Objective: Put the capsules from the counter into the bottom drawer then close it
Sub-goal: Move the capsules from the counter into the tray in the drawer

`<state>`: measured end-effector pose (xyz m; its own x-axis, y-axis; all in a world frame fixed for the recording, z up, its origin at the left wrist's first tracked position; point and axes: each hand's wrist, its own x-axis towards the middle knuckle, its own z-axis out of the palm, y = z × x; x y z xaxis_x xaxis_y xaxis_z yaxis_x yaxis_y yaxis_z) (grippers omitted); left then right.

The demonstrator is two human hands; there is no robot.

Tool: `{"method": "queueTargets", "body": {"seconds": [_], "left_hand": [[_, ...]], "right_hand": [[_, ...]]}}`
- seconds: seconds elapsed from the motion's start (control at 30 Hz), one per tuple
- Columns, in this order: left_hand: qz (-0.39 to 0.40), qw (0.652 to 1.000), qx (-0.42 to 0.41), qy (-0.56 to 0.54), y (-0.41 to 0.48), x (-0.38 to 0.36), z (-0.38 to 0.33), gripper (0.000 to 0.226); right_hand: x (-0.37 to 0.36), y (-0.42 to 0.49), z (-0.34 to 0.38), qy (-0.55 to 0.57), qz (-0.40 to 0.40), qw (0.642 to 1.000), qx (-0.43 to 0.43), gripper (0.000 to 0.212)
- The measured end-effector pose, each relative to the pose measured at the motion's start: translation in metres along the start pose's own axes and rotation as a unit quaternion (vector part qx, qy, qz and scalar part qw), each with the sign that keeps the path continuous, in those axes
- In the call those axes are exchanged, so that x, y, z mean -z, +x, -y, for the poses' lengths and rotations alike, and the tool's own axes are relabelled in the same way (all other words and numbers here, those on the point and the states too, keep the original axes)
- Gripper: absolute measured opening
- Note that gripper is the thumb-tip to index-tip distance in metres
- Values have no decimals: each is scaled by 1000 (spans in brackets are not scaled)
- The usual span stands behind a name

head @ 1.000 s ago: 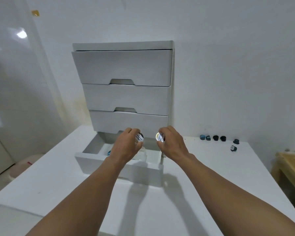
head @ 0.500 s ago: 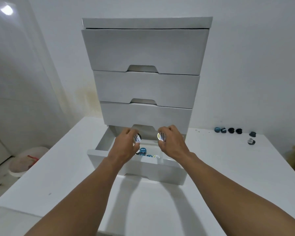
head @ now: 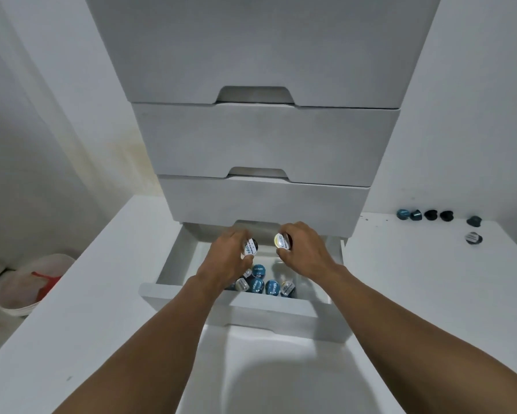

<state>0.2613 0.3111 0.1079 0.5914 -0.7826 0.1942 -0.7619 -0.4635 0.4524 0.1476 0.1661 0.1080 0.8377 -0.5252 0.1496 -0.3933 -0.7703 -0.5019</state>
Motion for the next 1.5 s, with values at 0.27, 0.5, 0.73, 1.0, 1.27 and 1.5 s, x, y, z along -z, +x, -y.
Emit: {"method": "queueTargets", "body": {"seconds": [0.27,0.5,0.73,1.0,1.27,1.5], "left_hand": [[71,997,2,-18,33,-37,29,40],[122,992,-3,-39,53,-62,41,45],[142,987,-43,-60,64,-88,53,41],[190,980,-51,-38,72,-107,56,40],[208,976,-46,-56,74,-123,61,42],[203,976,-54,-64,76,-132,64,41]], "right_hand": [[-34,12,-25,12,43,997,-68,35],[-51,22,-38,18,40,993,-109,31],[-68,26,-51,8,71,989,-127,34],[-82,34,-65,-12,110,984,-138,38],[-94,37,-82,-11,144,978,-151,49],[-100,39,-89,-17,159,976,-149,50]]}}
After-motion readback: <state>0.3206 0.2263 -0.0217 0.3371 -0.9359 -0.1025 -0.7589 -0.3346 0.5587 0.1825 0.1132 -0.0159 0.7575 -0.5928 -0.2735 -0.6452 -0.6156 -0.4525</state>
